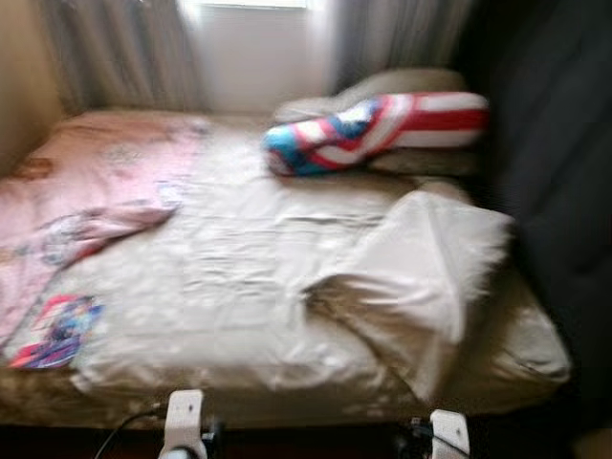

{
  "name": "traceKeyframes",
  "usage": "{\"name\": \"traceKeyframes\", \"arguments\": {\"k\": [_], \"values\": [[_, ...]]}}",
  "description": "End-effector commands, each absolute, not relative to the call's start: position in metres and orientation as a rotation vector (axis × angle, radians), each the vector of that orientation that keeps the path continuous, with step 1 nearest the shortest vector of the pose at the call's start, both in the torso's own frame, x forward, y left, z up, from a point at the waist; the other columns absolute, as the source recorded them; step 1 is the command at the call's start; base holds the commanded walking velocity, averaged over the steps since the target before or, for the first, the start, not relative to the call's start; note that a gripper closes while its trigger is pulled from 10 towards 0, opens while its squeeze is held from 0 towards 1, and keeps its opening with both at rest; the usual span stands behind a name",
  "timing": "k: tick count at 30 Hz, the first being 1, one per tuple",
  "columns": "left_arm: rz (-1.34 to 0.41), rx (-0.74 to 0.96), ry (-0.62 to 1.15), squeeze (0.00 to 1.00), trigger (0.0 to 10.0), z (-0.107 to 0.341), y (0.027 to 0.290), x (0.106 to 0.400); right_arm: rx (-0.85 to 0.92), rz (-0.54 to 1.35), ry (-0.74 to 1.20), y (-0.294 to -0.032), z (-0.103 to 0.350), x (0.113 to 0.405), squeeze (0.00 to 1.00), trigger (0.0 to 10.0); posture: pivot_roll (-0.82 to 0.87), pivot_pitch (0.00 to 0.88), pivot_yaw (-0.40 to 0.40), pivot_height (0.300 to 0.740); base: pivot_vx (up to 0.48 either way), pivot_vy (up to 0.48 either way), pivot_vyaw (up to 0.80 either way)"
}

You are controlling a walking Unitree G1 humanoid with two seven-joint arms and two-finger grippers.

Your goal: Clean up the room

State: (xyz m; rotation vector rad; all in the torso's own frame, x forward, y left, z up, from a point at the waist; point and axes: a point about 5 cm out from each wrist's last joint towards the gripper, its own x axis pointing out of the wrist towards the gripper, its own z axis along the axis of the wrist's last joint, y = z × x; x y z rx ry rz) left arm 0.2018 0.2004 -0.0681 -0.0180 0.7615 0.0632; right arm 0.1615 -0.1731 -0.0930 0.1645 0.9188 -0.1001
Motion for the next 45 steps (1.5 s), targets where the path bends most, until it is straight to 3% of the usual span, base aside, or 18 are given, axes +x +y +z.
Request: {"name": "traceKeyframes", "arguments": {"k": [1, 8, 31, 45], "values": [[0.054, -0.018, 0.776, 0.00, 10.0, -0.0700, 0.1976, 0.1999, 0.157, -0.109, 0.901, -0.1775, -0.0901, 0.1675, 0.00, 10.0, -0.01, 0.004, -0.018, 0.740, 0.000, -0.277, 0.00], [0.056, -0.019, 0.769, 0.00, 10.0, -0.0689, 0.1979, 0.2016, 0.157, -0.108, 0.899, -0.1775, -0.0898, 0.1681, 0.00, 10.0, -0.01, 0.007, -0.018, 0.740, 0.000, -0.280, 0.00], [0.031, -0.034, 0.741, 0.00, 10.0, -0.0656, 0.1956, 0.2071, 0.157, -0.108, 0.896, -0.1776, -0.0896, 0.1685, 0.00, 10.0, -0.01, 0.011, -0.019, 0.740, 0.000, 0.000, 0.00], [0.025, -0.028, 0.744, 0.00, 10.0, -0.0659, 0.1953, 0.2066, 0.154, -0.117, 0.888, -0.1791, -0.0890, 0.1689, 0.00, 10.0, -0.01, 0.008, -0.022, 0.740, 0.266, 0.000, -0.24]]}}
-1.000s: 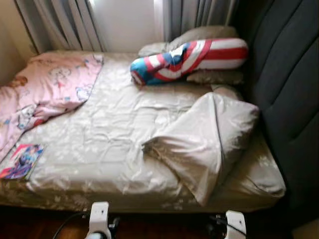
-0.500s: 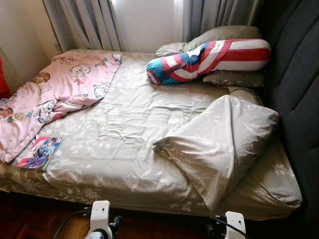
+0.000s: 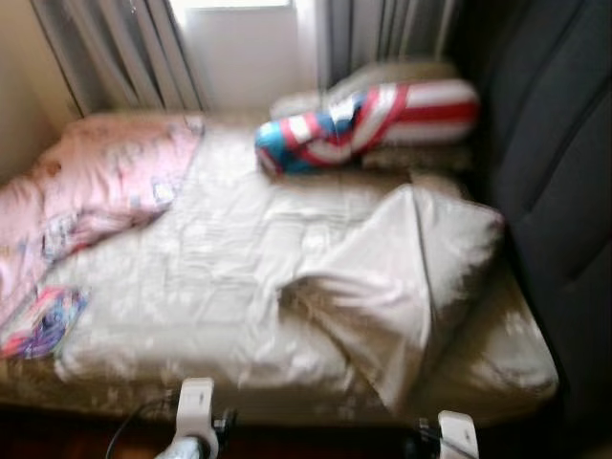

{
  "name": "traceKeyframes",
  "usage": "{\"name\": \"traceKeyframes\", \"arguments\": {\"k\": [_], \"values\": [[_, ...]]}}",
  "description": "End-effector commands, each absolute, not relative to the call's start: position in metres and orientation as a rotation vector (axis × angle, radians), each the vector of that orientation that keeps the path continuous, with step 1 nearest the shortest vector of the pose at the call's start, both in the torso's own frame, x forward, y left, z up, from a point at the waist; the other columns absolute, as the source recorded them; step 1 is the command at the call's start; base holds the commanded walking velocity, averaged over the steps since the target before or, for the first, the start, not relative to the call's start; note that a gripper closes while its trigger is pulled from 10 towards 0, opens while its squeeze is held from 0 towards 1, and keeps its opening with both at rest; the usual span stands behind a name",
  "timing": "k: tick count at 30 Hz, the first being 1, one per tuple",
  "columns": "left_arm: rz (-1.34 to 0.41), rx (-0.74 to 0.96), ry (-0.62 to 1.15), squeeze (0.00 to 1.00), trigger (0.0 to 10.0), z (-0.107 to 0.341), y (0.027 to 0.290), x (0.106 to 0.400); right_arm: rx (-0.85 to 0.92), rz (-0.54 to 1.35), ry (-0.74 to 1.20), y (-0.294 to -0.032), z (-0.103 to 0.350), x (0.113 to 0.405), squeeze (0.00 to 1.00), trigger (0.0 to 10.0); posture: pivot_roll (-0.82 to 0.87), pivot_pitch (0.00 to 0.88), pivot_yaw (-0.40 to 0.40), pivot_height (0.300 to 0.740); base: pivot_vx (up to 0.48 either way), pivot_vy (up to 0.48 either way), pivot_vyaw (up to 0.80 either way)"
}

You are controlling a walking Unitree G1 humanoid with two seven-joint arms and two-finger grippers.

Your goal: Clean up the room

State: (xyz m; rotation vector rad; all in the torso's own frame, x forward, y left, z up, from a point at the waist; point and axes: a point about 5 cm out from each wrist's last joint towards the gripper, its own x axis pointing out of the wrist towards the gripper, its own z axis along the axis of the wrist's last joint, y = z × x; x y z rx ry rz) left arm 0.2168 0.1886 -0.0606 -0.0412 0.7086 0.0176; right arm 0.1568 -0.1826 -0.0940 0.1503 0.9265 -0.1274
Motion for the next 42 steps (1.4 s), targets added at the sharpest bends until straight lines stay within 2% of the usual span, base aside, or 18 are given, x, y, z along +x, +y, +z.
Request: {"name": "traceKeyframes", "arguments": {"k": [1, 10, 14, 27, 30, 32, 34, 42], "values": [[0.025, -0.028, 0.744, 0.00, 10.0, -0.066, 0.195, 0.207, 0.154, -0.117, 0.888, -0.179, -0.089, 0.169, 0.00, 10.0, -0.01, 0.008, -0.022, 0.740, 0.289, 0.000, 0.00], [0.026, -0.026, 0.744, 0.00, 10.0, -0.066, 0.196, 0.207, 0.157, -0.117, 0.879, -0.179, -0.088, 0.170, 0.00, 10.0, -0.01, 0.005, -0.024, 0.740, 0.292, 0.000, 0.00], [0.020, -0.028, 0.714, 0.00, 10.0, -0.063, 0.196, 0.210, 0.161, -0.117, 0.868, -0.179, -0.088, 0.170, 0.00, 10.0, -0.01, 0.003, -0.023, 0.740, 0.000, 0.000, 0.00], [-0.026, -0.037, 0.485, 0.00, 10.0, -0.032, 0.195, 0.246, 0.203, -0.087, 0.741, -0.176, -0.081, 0.175, 0.00, 10.0, -0.03, 0.000, -0.012, 0.740, 0.000, 0.000, 0.00], [-0.094, 0.001, 0.393, 0.00, 10.0, -0.020, 0.192, 0.256, 0.203, -0.089, 0.720, -0.176, -0.080, 0.175, 0.00, 10.0, -0.03, 0.000, -0.010, 0.740, 0.000, 0.000, 0.00], [-0.120, 0.028, 0.337, 0.00, 10.0, -0.013, 0.193, 0.259, 0.173, -0.068, 0.510, -0.178, -0.048, 0.226, 0.00, 10.0, -0.03, 0.000, -0.008, 0.740, 0.000, 0.000, 0.00], [-0.135, 0.045, 0.297, 0.00, 10.0, -0.007, 0.193, 0.262, 0.161, -0.059, 0.405, -0.178, -0.029, 0.248, 0.00, 10.0, -0.03, 0.000, -0.008, 0.740, 0.000, 0.000, 0.00], [-0.135, 0.089, 0.123, 0.00, 10.0, 0.022, 0.197, 0.274, 0.165, -0.098, 0.277, -0.186, -0.013, 0.257, 0.00, 10.0, -0.04, 0.000, 0.006, 0.740, 0.000, 0.000, 0.00]]}}
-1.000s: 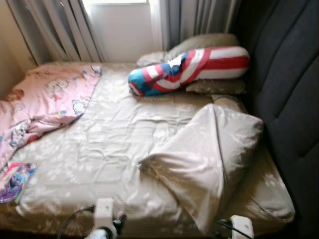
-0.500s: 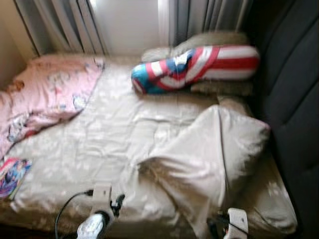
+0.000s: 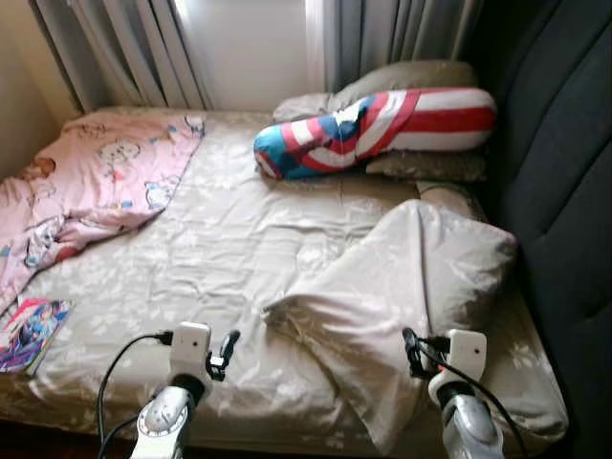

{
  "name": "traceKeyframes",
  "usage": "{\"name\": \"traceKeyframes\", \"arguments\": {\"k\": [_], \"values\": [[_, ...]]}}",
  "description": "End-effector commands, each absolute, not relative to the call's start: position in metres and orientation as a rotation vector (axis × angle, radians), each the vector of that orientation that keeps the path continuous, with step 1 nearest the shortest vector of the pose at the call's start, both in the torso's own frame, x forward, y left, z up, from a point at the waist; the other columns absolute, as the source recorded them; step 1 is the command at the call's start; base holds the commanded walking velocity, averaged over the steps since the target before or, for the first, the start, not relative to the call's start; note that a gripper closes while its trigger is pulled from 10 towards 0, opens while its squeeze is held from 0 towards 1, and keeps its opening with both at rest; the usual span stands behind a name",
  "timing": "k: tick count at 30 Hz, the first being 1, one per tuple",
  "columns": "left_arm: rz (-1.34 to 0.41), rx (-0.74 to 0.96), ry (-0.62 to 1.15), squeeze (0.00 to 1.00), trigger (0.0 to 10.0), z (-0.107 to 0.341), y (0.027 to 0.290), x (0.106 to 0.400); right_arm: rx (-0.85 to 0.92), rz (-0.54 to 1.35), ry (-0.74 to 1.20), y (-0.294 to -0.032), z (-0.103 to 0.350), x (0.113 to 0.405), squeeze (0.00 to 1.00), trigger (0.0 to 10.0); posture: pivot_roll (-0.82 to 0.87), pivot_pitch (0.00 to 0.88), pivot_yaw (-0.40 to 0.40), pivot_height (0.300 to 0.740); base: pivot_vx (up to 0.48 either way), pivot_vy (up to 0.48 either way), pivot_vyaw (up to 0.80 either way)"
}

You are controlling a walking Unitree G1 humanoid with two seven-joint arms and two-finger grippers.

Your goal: Clean up the room

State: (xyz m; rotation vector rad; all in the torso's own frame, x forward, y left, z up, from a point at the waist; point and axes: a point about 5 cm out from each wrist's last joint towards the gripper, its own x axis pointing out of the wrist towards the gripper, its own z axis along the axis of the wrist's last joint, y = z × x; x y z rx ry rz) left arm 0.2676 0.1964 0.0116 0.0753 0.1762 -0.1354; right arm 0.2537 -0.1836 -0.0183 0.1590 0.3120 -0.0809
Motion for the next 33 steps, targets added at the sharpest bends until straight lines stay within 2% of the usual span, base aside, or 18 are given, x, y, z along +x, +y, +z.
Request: {"name": "traceKeyframes", "arguments": {"k": [1, 13, 18, 26, 33], "values": [[-0.136, 0.090, 0.116, 0.00, 10.0, 0.024, 0.197, 0.275, 0.166, -0.098, 0.271, -0.186, -0.012, 0.258, 0.00, 10.0, -0.04, 0.000, 0.006, 0.740, 0.000, 0.000, 0.00], [-0.120, 0.112, 0.016, 0.00, 10.0, 0.046, 0.199, 0.277, 0.143, -0.095, 0.172, -0.196, 0.004, 0.265, 0.00, 10.0, -0.04, 0.000, -0.013, 0.740, 0.000, 0.000, 0.00], [-0.032, 0.124, 0.000, 0.00, 10.0, 0.054, 0.219, 0.279, 0.130, -0.091, 0.163, -0.199, 0.007, 0.267, 0.00, 10.0, -0.05, 0.010, -0.034, 0.740, 0.000, 0.000, 0.00], [-0.070, 0.095, -0.095, 0.00, 10.0, 0.082, 0.208, 0.295, 0.108, -0.064, 0.076, -0.192, 0.023, 0.276, 0.00, 10.0, -0.05, 0.005, -0.025, 0.740, 0.000, 0.000, 0.00], [-0.126, 0.083, -0.080, 0.00, 10.0, 0.079, 0.200, 0.293, 0.108, -0.084, 0.017, -0.193, 0.032, 0.275, 0.00, 10.0, -0.06, 0.007, -0.022, 0.740, 0.000, 0.000, 0.00]]}}
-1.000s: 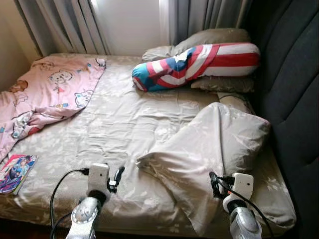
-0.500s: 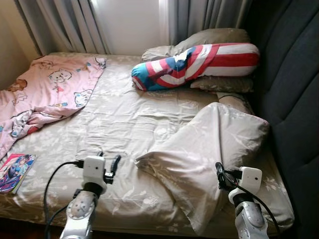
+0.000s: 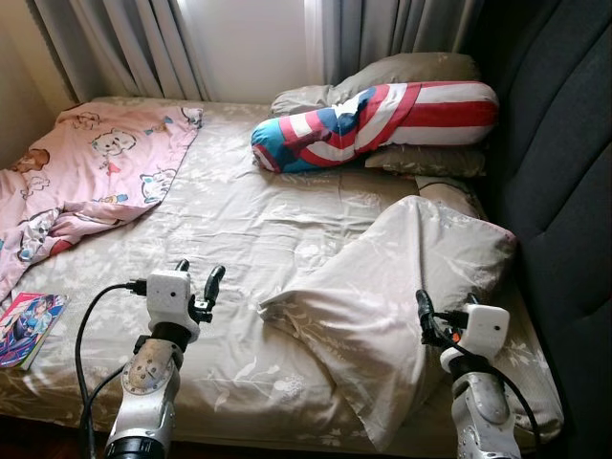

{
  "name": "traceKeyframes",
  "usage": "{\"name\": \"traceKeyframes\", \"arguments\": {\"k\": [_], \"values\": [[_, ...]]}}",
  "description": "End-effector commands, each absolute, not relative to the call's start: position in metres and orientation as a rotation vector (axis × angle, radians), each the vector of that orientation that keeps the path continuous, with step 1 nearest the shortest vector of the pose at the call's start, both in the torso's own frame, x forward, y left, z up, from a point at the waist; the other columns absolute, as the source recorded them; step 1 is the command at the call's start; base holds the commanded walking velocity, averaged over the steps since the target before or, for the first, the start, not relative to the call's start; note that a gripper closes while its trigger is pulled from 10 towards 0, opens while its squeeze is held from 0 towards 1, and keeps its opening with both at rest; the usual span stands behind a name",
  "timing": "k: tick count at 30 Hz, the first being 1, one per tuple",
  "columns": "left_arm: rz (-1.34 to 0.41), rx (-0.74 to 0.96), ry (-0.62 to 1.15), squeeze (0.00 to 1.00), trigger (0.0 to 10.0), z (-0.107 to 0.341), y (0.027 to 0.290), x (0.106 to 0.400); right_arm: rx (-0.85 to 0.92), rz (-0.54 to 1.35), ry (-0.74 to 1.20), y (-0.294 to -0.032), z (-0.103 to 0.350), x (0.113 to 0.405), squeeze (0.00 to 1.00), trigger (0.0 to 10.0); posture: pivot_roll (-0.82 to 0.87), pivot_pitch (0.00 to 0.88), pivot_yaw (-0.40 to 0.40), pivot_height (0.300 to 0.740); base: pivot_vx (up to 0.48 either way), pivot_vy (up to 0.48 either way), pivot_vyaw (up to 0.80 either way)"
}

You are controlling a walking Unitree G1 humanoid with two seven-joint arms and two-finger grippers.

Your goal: Clean up the room

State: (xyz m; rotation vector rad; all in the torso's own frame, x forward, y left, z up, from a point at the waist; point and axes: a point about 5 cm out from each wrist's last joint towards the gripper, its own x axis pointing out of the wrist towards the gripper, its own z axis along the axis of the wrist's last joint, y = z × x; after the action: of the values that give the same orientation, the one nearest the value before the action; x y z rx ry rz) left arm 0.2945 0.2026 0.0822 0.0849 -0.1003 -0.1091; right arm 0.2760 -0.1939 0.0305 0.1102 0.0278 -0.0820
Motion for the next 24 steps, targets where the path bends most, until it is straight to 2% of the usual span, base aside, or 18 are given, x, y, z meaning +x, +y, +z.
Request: {"name": "traceKeyframes", "arguments": {"k": [1, 8, 12, 18, 24], "values": [[-0.120, 0.081, -0.080, 0.00, 10.0, 0.080, 0.201, 0.293, 0.108, -0.089, 0.012, -0.193, 0.033, 0.274, 0.00, 10.0, -0.06, 0.007, -0.023, 0.740, 0.000, 0.000, 0.00], [-0.059, 0.069, -0.074, 0.00, 10.0, 0.083, 0.218, 0.291, 0.090, -0.133, 0.007, -0.200, 0.036, 0.271, 0.00, 10.0, -0.05, 0.013, -0.022, 0.740, 0.000, 0.000, 0.00], [-0.056, 0.058, -0.074, 0.00, 10.0, 0.083, 0.216, 0.292, 0.068, -0.129, 0.049, -0.199, 0.033, 0.271, 0.00, 10.0, -0.05, 0.014, -0.021, 0.740, 0.000, 0.000, 0.00], [-0.046, 0.042, -0.074, 0.00, 10.0, 0.084, 0.215, 0.294, 0.068, -0.133, 0.061, -0.199, 0.032, 0.270, 0.00, 10.0, -0.05, 0.018, -0.023, 0.701, 0.000, 0.000, 0.00], [-0.046, 0.036, -0.074, 0.00, 10.0, 0.085, 0.214, 0.294, 0.069, -0.130, 0.044, -0.196, 0.034, 0.268, 0.00, 10.0, -0.05, 0.019, -0.021, 0.701, 0.000, 0.000, 0.00]]}}
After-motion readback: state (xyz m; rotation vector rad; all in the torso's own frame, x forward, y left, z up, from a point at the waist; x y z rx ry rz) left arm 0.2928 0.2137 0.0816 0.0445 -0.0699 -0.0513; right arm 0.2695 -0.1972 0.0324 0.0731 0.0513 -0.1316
